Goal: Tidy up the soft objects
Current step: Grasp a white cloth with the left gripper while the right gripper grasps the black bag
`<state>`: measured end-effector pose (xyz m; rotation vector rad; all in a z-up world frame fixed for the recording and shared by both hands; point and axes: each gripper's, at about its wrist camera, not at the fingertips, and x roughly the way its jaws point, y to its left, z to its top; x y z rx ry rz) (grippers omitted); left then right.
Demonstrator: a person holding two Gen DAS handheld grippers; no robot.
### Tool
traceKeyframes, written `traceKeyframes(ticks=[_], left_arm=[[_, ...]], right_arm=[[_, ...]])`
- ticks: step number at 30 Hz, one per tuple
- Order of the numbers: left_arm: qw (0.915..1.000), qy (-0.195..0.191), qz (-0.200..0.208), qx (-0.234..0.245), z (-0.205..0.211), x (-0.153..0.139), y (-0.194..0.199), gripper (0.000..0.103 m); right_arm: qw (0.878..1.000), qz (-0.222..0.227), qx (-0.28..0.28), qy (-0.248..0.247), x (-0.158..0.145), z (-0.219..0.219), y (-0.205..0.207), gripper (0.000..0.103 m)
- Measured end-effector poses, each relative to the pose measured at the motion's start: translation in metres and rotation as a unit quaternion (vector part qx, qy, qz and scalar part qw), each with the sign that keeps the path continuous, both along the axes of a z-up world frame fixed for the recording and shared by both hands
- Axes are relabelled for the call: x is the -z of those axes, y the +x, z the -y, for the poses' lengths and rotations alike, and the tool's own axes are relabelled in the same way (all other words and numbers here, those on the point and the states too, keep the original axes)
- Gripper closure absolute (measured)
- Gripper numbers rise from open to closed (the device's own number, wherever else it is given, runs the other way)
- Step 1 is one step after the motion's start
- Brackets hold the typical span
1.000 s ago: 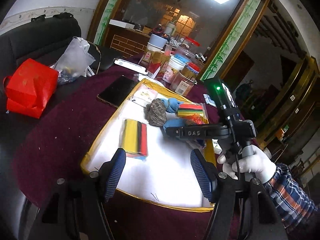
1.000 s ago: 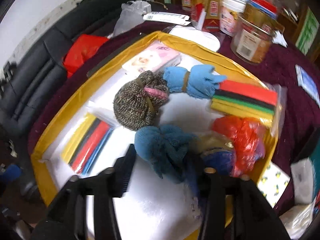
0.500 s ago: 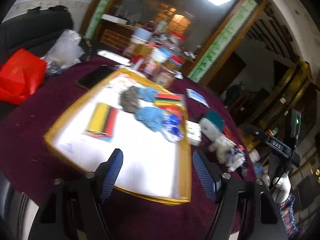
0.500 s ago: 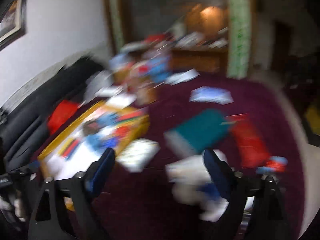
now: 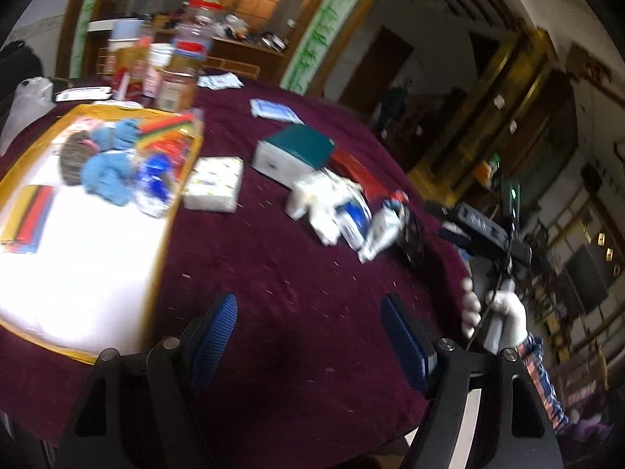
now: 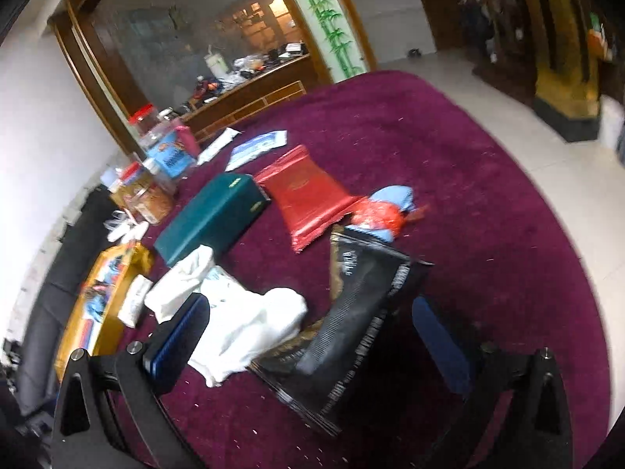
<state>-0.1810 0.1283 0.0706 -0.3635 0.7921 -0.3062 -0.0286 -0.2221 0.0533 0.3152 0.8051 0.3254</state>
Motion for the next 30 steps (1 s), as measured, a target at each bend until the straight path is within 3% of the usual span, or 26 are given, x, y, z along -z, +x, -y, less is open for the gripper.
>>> traceKeyframes(ticks=[7, 12, 16, 21, 28, 29, 30], left_arm=[[0.9986, 0.037, -0.013, 0.036, 0.048, -0.001, 0.011, 0.024], [0.9913, 0.097, 0.016, 0.087, 0.092, -0.014, 0.037, 0.024], [0.9779, 0.160, 0.040, 0.128, 0.139, -0.012, 0.073, 0.024], [0.9540, 0.236, 0.043, 0.179, 0.191, 0.009, 0.119, 0.024], [0.9288, 0.304, 0.043, 0.208, 0.220, 0.033, 0.152, 0.025], [0.9254, 0.310, 0.041, 0.214, 0.224, 0.037, 0.154, 0.037], [0.9233, 0.312, 0.039, 0.221, 0.229, 0.040, 0.156, 0.072]], right_arm=[[0.997, 0.002, -0.012, 0.071, 0.009, 0.018, 0.006, 0.000], [0.993, 0.004, 0.013, 0.118, 0.010, 0.043, 0.001, 0.000], [0.988, -0.011, 0.029, 0.150, 0.017, 0.056, 0.006, 0.000], [0.984, -0.036, 0.038, 0.169, 0.027, 0.064, 0.012, 0.000], [0.984, -0.045, 0.034, 0.168, 0.030, 0.061, 0.015, 0.000], [0.984, -0.047, 0.034, 0.167, 0.031, 0.061, 0.015, 0.000], [0.984, -0.049, 0.034, 0.165, 0.032, 0.061, 0.015, 0.000]])
